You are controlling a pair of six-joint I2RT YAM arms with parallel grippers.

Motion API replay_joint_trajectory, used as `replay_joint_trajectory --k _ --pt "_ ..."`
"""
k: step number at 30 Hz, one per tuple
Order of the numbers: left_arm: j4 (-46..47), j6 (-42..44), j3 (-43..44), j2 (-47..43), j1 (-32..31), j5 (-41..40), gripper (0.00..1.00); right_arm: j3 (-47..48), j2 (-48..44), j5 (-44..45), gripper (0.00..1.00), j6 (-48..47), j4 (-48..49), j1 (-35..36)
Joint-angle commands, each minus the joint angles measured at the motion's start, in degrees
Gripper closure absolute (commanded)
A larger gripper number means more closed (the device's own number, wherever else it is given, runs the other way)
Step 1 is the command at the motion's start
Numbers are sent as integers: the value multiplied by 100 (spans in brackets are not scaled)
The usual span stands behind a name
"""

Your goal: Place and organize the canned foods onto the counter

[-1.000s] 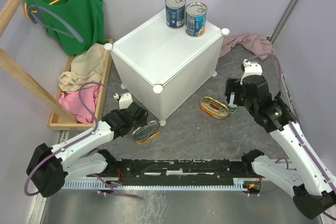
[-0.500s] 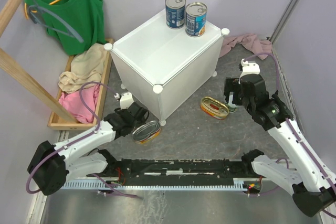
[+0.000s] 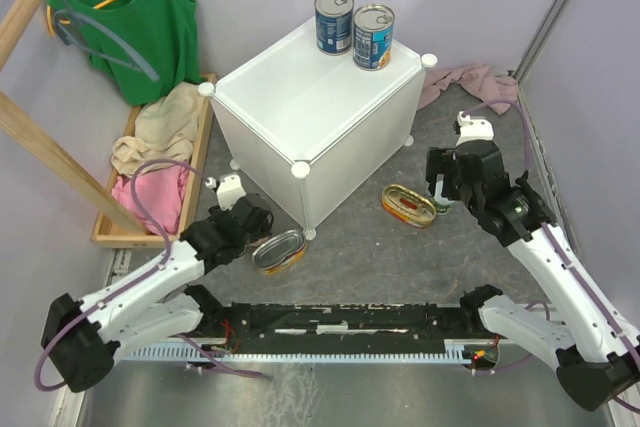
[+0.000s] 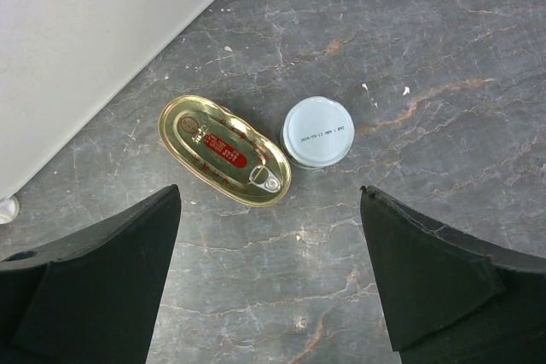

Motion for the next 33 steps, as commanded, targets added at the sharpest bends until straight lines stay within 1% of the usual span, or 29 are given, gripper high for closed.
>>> replay_joint_trajectory --k 1,8,12,18,25,30,33 --pt "-303 53 715 -544 0 -381 97 39 126 238 6 -35 215 -14" --pt "-999 193 1701 -1039 3 -645 97 81 422 246 5 -35 323 -74" --pt "-1210 550 2602 -974 3 -832 97 106 567 279 5 -36 388 -114" --pt "-1264 1208 4101 -506 3 -986 97 99 822 330 5 -31 487 -280" --pt "-1193 1846 5487 237 3 -864 97 215 1233 193 5 7 616 -795" --pt "-898 2238 6050 732 3 -793 97 294 1525 56 5 120 740 -1092" --pt "-559 2549 6280 1117 3 -812 97 339 1673 9 5 156 775 -1261"
